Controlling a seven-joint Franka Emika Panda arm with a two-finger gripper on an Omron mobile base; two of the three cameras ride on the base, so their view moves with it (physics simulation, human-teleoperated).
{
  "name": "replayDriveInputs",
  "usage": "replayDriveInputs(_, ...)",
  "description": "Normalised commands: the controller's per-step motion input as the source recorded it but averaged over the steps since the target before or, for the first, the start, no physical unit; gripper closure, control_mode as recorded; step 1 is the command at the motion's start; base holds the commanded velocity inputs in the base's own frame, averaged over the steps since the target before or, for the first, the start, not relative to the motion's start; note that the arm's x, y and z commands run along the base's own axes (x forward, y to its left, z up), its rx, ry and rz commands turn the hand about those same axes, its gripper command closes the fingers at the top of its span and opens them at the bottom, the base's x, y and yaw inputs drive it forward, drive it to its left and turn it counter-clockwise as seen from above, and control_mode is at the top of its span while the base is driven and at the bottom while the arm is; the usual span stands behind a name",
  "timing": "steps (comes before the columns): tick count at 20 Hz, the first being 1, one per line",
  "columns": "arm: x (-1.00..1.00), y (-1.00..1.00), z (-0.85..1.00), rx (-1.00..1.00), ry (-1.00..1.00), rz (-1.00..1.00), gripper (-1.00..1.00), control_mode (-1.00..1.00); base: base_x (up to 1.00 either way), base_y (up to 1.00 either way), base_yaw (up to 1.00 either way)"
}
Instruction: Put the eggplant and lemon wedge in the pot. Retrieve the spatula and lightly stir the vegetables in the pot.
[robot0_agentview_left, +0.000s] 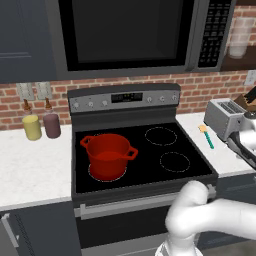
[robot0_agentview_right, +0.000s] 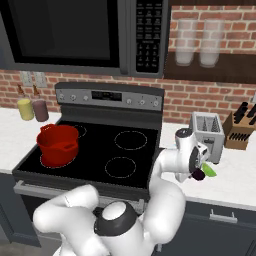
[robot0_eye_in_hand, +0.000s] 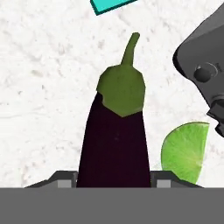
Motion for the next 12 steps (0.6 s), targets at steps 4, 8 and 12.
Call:
replayDriveInputs(4, -0.93, 0.90, 0.76, -0.02, -0.01, 0.13, 1.00, -1.00, 0.00, 0.00, 0.00)
replayDriveInputs(8, -0.63, 1.00, 0.78, -0.09, 0.00, 0.17, 1.00, -1.00, 0.00, 0.00, 0.00)
replayDriveInputs(12, -0.30, 1.00, 0.87, -0.13, 0.04, 0.19, 1.00, -1.00, 0.00, 0.00, 0.00)
